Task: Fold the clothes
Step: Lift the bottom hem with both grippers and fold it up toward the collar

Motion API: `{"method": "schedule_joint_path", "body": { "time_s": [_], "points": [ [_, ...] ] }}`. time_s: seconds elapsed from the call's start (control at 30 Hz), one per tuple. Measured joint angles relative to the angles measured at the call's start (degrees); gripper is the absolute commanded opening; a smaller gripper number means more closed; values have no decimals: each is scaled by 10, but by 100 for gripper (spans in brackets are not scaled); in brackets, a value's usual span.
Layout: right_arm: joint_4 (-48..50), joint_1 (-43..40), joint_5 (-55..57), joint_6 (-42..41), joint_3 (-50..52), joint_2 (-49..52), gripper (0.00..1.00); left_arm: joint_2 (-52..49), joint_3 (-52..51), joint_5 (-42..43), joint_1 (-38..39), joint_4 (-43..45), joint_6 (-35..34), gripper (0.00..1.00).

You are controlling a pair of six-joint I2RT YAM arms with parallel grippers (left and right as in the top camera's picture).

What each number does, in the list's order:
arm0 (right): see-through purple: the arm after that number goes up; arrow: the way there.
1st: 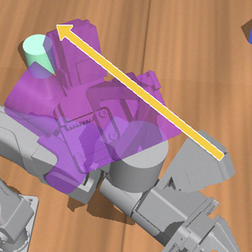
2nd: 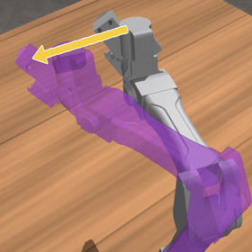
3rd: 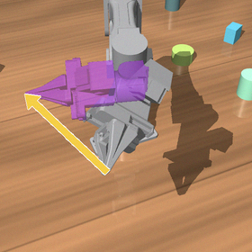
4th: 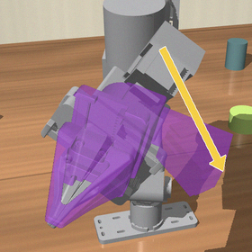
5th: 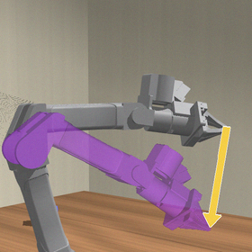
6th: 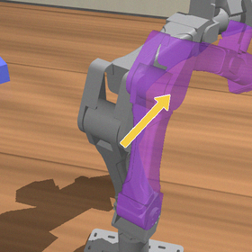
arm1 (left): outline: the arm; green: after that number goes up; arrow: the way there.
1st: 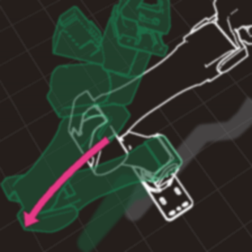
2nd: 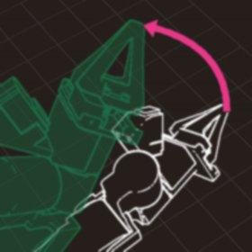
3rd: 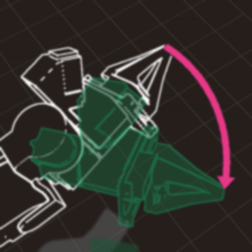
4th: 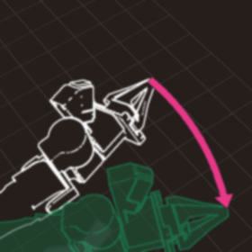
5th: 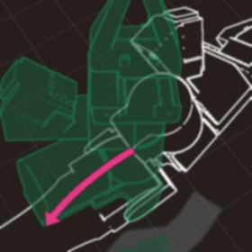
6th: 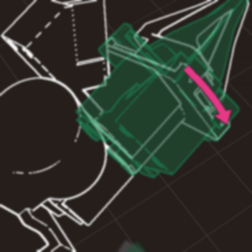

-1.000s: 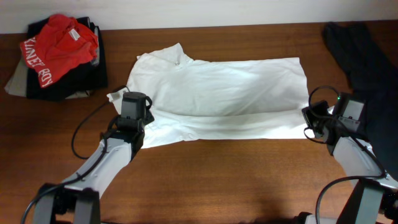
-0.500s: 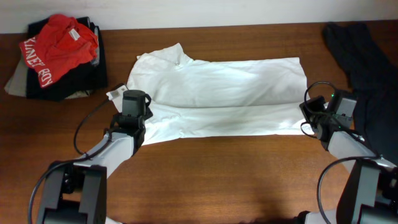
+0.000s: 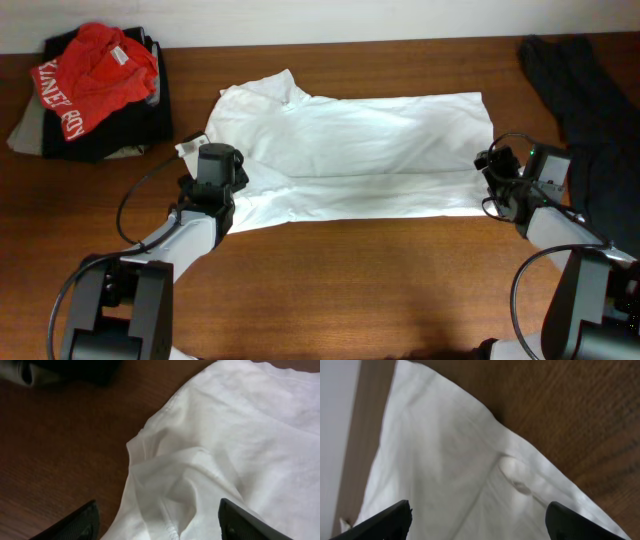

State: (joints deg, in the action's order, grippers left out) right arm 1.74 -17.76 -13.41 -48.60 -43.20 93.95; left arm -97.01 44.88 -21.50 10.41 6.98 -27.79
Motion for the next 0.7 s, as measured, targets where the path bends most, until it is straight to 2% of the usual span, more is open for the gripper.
{"method": "schedule_joint_path", "body": {
  "time_s": [0.1,0.2,0.37,0.47,0.7],
  "points": [
    [-97,-4,-6,30,-57,-5,89,13,25,2,0,-57,14,75],
    [-220,-4,-10,78,-155,-8,89,33,86,30,-1,-144,43,75],
    [-398,1,-10,175,-342,-14,87,32,288,134,-2,-341,98,75],
    [-462,15,-10,226,-430,-15,88,4,444,176,-2,-448,135,75],
    [-530,40,-10,287,-495,-12,88,-146,760,205,-7,-651,204,79]
  ]
}}
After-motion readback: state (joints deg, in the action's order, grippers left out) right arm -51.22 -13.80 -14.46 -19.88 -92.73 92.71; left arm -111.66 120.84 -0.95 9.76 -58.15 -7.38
